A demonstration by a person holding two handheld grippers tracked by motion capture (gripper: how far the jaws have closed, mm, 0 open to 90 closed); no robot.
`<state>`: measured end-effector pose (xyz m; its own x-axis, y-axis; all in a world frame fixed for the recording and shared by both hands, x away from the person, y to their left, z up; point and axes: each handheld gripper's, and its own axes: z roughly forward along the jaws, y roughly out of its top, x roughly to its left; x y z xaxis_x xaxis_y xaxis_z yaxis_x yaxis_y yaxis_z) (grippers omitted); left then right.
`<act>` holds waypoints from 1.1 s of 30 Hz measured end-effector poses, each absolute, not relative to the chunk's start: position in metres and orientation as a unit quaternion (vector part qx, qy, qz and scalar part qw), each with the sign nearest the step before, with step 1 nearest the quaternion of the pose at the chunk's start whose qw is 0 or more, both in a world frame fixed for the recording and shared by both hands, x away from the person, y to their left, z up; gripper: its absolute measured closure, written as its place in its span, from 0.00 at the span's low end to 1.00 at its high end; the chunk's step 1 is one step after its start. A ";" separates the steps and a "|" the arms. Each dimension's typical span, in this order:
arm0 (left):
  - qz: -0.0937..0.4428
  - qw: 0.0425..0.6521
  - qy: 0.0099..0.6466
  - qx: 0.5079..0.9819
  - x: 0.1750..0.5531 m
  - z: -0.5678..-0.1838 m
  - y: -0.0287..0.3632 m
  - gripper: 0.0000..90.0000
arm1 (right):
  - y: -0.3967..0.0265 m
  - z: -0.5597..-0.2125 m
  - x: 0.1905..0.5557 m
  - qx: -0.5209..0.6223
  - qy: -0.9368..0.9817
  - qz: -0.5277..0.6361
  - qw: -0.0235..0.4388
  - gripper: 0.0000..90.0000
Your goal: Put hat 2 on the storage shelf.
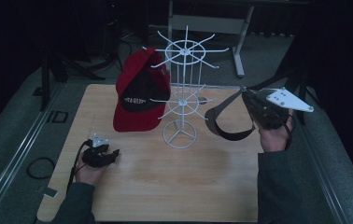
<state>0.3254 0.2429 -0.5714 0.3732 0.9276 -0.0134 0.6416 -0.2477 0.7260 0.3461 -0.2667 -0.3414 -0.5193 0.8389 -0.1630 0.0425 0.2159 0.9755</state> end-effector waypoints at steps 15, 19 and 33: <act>0.216 0.330 0.516 0.760 0.325 -0.571 0.243 0.53 | -0.261 -0.327 0.323 0.271 0.696 0.549 0.375 0.98; 0.216 0.331 0.516 0.760 0.325 -0.571 0.243 0.53 | -0.263 -0.326 0.319 0.266 0.698 0.549 0.376 0.98; 0.216 0.330 0.516 0.760 0.325 -0.571 0.243 0.53 | -0.266 -0.318 0.305 0.247 0.698 0.557 0.376 0.98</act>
